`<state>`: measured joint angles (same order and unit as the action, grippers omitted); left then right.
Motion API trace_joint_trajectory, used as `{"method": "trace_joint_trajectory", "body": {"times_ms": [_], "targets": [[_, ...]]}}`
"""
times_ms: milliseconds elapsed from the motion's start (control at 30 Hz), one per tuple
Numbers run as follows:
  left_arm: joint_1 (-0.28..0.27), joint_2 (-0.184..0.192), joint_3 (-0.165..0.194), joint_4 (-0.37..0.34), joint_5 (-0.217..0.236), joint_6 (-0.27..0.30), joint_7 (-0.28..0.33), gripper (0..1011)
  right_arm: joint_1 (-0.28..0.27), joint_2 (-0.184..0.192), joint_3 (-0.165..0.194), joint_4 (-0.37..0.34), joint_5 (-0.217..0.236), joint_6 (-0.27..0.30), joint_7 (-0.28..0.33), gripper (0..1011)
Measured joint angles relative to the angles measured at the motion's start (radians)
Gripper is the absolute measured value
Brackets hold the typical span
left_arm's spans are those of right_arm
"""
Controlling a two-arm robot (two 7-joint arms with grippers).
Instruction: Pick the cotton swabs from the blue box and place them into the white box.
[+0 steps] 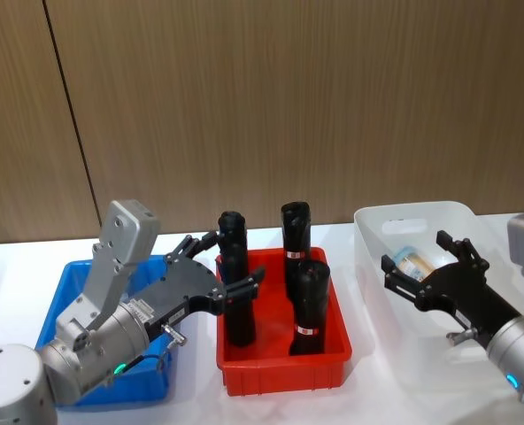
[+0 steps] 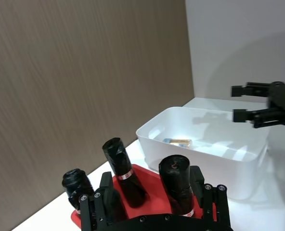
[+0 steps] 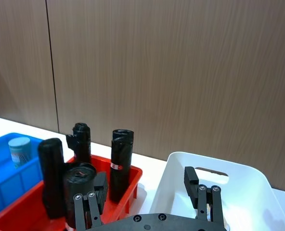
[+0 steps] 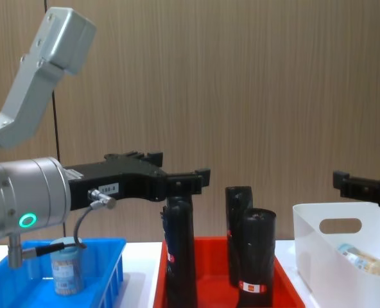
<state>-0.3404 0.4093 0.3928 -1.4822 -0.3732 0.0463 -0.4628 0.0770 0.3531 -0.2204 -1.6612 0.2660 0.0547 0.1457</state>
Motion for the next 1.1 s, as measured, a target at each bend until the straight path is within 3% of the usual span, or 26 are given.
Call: {"method": "trace_joint_trajectory", "body": {"times_ms": [433, 1100], "targets": [[0.039, -0.010, 0.024, -0.054, 0.065, -0.012, 0.172, 1004, -0.087, -0.016, -0.005, -0.101, 0.021, -0.020, -0.076, 1002], [0.096, -0.026, 0.058, -0.134, 0.161, -0.031, 0.420, 1004, -0.092, -0.016, -0.005, -0.106, 0.022, -0.021, -0.080, 1002]]}}
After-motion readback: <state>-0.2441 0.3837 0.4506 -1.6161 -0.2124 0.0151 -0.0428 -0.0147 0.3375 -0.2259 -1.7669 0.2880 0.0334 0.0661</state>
